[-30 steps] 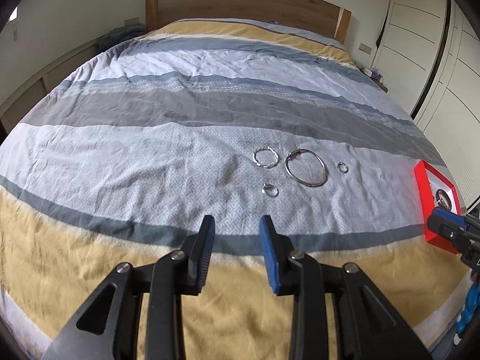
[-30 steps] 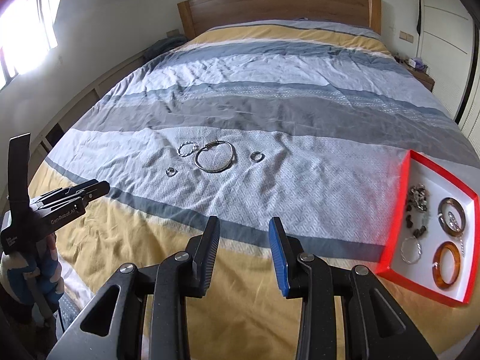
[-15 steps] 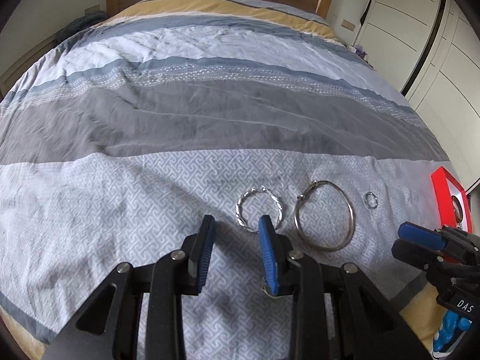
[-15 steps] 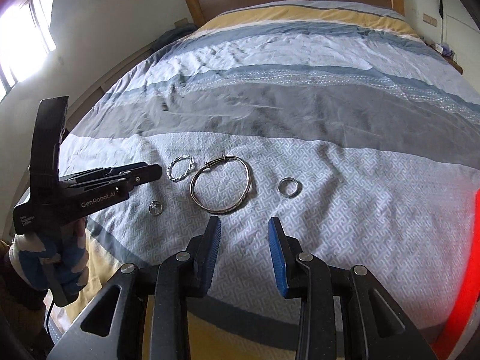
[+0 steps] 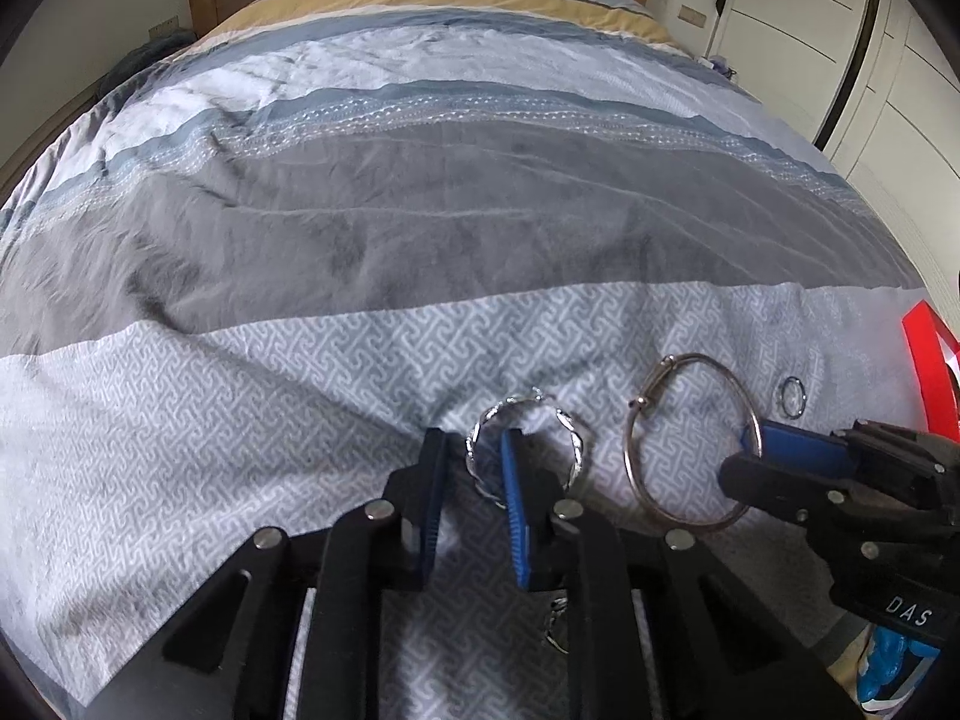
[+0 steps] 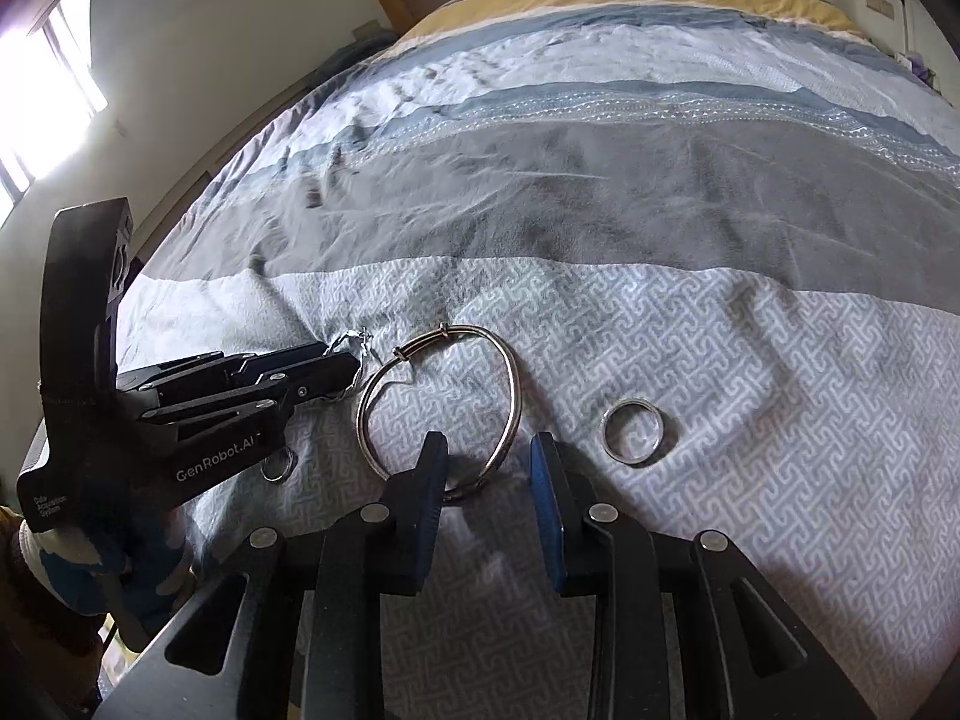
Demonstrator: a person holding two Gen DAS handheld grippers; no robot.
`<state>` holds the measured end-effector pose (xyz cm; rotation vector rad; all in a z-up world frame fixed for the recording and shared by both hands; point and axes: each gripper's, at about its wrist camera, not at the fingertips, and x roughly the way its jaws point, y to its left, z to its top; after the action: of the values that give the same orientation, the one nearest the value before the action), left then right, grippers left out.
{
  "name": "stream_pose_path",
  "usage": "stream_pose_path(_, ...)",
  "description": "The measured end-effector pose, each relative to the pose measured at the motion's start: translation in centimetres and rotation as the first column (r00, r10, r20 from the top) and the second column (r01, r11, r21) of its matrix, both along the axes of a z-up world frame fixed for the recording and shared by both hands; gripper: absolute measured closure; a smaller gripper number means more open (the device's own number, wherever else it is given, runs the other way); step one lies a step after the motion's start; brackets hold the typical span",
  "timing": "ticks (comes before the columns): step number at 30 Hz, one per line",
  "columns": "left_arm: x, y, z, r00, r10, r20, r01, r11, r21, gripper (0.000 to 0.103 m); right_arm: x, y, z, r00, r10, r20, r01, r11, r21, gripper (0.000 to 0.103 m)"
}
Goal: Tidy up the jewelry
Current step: 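Grasp the twisted silver hoop with the left tool while the right tool grasps the large silver hoop, then carry the twisted hoop with the left tool into the red box while the right tool carries the large hoop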
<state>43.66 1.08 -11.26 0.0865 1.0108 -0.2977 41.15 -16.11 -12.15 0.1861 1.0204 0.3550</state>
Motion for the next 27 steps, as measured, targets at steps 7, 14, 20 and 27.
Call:
stream_pose_path(7,-0.5,-0.3,0.6,0.999,0.003,0.049,-0.005,0.999,0.037,0.098,0.9,0.4,-0.4,1.0,-0.012,0.001,0.012,0.999,-0.035,0.098)
stream_pose_path(14,-1.3,0.7,2.9,0.996,0.048,0.08,-0.05,0.998,0.025,0.098,-0.8,0.4,2.0,0.997,-0.032,0.068,0.038,0.995,-0.089,0.099)
stream_pose_path(20,-2.8,1.6,6.3,0.991,0.057,0.122,-0.06,0.998,0.017,0.098,-3.5,-1.2,6.0,0.989,-0.06,0.134,0.076,0.99,-0.122,0.098)
stream_pose_path(27,-5.3,0.7,9.9,0.986,0.047,0.163,-0.046,0.999,-0.005,0.098,-7.7,-5.2,11.1,0.972,-0.121,0.2,0.157,0.973,-0.172,0.098)
